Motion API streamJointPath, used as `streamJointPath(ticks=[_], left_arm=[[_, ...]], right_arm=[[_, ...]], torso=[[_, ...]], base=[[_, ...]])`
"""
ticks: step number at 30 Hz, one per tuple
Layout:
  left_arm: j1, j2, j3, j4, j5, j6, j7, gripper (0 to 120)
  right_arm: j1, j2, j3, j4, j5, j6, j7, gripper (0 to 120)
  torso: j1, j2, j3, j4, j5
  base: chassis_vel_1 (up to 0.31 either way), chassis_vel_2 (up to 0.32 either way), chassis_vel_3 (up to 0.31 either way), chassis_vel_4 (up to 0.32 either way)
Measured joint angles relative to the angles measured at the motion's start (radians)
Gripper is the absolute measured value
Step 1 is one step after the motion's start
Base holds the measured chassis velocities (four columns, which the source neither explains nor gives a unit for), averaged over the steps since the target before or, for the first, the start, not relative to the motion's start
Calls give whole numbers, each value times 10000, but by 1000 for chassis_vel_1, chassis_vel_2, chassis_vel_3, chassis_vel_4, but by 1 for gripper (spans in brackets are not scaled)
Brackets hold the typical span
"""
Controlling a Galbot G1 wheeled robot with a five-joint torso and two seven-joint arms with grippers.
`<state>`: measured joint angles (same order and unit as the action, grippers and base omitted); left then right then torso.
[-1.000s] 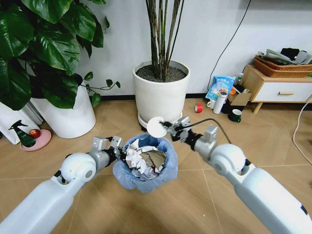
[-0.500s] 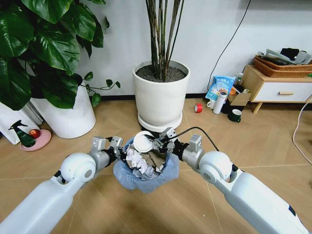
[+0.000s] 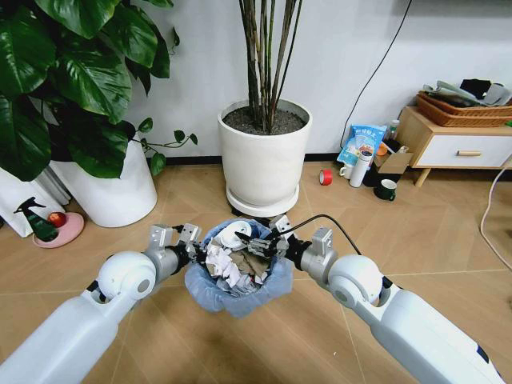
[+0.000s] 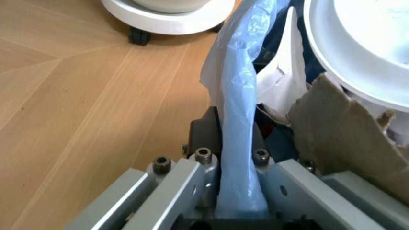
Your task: Pick up the trash bin and place the garbage on the floor into it.
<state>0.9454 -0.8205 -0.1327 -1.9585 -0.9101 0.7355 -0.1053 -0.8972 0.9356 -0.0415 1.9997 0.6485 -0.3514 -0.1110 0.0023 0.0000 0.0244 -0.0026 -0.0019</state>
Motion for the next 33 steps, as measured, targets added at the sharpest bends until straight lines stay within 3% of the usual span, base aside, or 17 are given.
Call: streamJointPath(ticks=[4,21,33], left_arm=[[97,-31,-125,0,35,0,-103,0],[857,-175,-981,-206,501,0,-500,0],[1011,-71,-1057,-415,497,0,-685,0]], right_arm=[[-335,-7,691,214,48,127,217,100],[-2870,257,4225,706,-1386,830,1629,100],[-5351,1856,5484,1397,-3584,1346,2002,100]], torso=[[0,0,0,2,0],[0,0,-1,0,-2],[-1,1,-2,-2,0]], base=[[0,0,0,0],[0,0,0,0],[0,0,0,0]])
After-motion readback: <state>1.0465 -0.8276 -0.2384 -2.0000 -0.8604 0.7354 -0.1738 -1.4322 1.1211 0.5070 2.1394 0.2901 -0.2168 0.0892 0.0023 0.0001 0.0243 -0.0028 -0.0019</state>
